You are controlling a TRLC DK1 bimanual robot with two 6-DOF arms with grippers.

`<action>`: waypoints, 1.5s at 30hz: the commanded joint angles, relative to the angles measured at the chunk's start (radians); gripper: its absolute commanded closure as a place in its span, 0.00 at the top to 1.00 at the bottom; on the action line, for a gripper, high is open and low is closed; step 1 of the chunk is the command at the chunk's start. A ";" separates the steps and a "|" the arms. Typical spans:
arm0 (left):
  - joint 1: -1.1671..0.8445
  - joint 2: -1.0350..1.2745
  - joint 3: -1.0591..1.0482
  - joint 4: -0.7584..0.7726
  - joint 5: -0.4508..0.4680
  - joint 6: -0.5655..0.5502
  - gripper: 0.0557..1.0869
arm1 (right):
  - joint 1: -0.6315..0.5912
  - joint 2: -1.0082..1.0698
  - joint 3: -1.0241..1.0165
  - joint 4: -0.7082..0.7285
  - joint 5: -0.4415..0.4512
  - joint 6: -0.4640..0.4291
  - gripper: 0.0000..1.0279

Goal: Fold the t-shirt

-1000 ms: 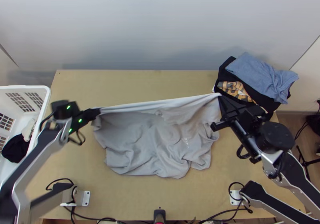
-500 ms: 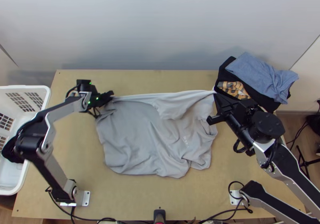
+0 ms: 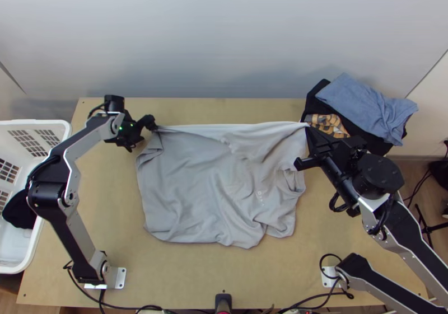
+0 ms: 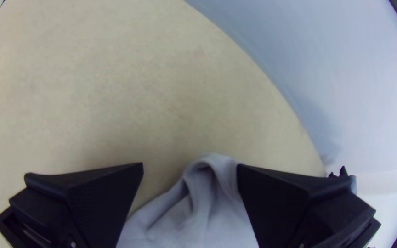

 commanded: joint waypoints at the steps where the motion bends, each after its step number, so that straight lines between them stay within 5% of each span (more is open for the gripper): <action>1: 0.016 -0.054 0.092 -0.209 0.081 -0.174 0.94 | -0.001 0.007 -0.007 -0.005 -0.006 0.008 0.03; 9: 0.045 -0.134 0.067 -0.355 0.072 -0.548 0.94 | -0.020 0.009 -0.027 -0.004 -0.006 0.012 0.03; 19: 0.063 -0.091 0.121 -0.496 0.225 -0.501 0.94 | -0.045 0.021 -0.035 0.004 -0.006 0.017 0.03; 33: -0.127 -0.069 0.162 -0.671 0.168 -0.671 0.93 | -0.071 0.055 -0.042 0.016 -0.006 0.014 0.03; 35: -0.139 -0.027 0.202 -0.689 0.168 -0.699 0.84 | -0.070 0.055 -0.047 0.021 -0.006 0.014 0.03; 37: -0.147 0.013 0.238 -0.697 0.158 -0.719 0.54 | -0.070 0.053 -0.049 0.025 -0.006 0.014 0.03; 39: -0.148 0.052 0.270 -0.703 0.145 -0.712 0.39 | -0.070 0.053 -0.049 0.025 -0.006 0.014 0.03; 45: -0.122 0.171 0.350 -0.711 0.145 -0.691 0.39 | -0.071 0.055 -0.052 0.025 -0.004 0.014 0.03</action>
